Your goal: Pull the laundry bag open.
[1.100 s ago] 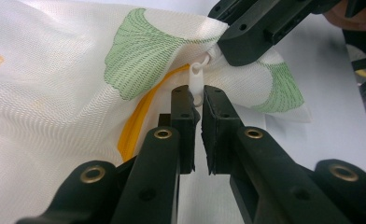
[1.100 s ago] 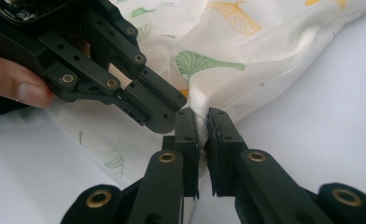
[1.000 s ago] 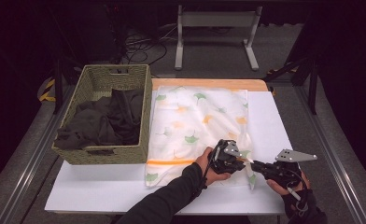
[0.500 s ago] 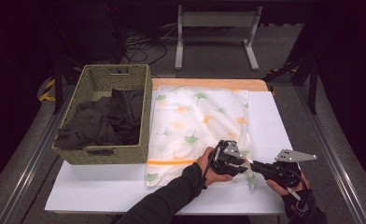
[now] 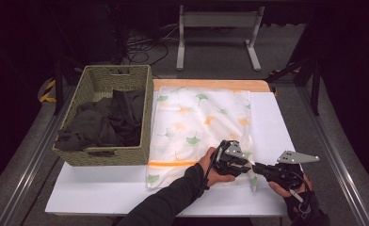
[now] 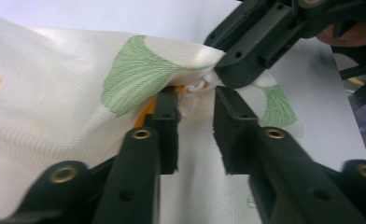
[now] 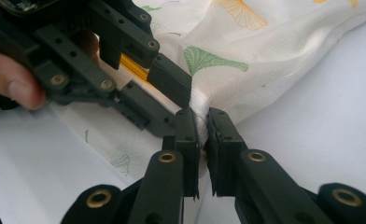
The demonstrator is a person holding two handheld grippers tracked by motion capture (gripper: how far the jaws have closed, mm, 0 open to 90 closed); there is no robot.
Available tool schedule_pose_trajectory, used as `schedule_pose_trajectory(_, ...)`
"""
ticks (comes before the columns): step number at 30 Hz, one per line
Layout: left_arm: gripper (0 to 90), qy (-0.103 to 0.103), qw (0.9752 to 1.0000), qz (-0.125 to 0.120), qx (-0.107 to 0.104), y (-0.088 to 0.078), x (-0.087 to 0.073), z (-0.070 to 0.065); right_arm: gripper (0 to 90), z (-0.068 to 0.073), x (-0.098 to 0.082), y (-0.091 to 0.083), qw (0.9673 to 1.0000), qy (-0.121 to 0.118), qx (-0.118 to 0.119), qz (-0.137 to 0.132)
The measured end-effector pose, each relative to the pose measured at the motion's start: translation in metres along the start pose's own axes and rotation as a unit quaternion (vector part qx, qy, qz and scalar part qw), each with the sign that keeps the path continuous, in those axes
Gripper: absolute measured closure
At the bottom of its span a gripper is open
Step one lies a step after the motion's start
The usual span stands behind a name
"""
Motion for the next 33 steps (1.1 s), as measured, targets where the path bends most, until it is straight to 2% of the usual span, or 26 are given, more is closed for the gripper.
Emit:
schedule_pose_trajectory(4,78.0,-0.002,1.0000,0.005,0.007,0.0007,-0.0003,0.0004,83.9,0.0002,-0.0001,0.0002,1.0000,-0.001,0.001,0.001)
schedule_pose_trajectory(6,79.9,-0.004,0.9999,0.008,0.004,0.0018,-0.0008,0.0006,83.9,0.0000,-0.0001,-0.0002,1.0000,0.001,0.004,-0.002)
schedule_pose_trajectory(10,78.3,-0.008,0.9999,0.010,0.007,0.0036,-0.0010,0.0022,83.9,0.0002,0.0000,-0.0005,1.0000,0.001,0.007,-0.003)
schedule_pose_trajectory(13,82.6,-0.004,0.9999,0.009,0.006,0.0032,-0.0006,0.0023,83.9,0.0000,0.0000,-0.0005,1.0000,0.002,0.008,-0.003)
schedule_pose_trajectory(15,89.3,-0.003,1.0000,0.002,0.003,0.0027,0.0001,0.0008,83.9,-0.0001,0.0001,-0.0006,1.0000,0.001,0.006,-0.003)
schedule_pose_trajectory(23,89.9,-0.004,0.9999,0.010,0.004,0.0028,0.0005,0.0008,83.9,0.0011,-0.0001,-0.0005,1.0000,-0.004,0.000,0.000)
schedule_pose_trajectory(26,90.0,-0.013,0.9999,0.010,0.005,0.0025,0.0007,0.0006,83.9,0.0020,-0.0002,0.0000,0.9999,-0.010,-0.004,0.000)
schedule_pose_trajectory(29,90.0,-0.014,0.9998,0.012,0.009,0.0029,0.0015,0.0002,84.0,0.0023,-0.0001,0.0005,0.9999,-0.014,-0.006,-0.001)
schedule_pose_trajectory(32,90.0,-0.028,0.9995,0.012,0.012,0.0028,0.0017,0.0007,84.0,0.0029,0.0001,0.0006,0.9998,-0.016,-0.010,-0.003)
schedule_pose_trajectory(33,90.0,-0.026,0.9994,0.016,0.014,0.0029,0.0020,0.0013,84.1,0.0032,0.0001,0.0007,0.9998,-0.018,-0.013,-0.003)
Point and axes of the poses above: each handheld gripper's, and its own axes: y roughly forward along the jaws, x roughly out of its top, z roughly to its left, the point moved 2 cm from there along y, roughly forward along the jaws, and after that the axes turned 11 degrees about -x, right-handed, at the moved point
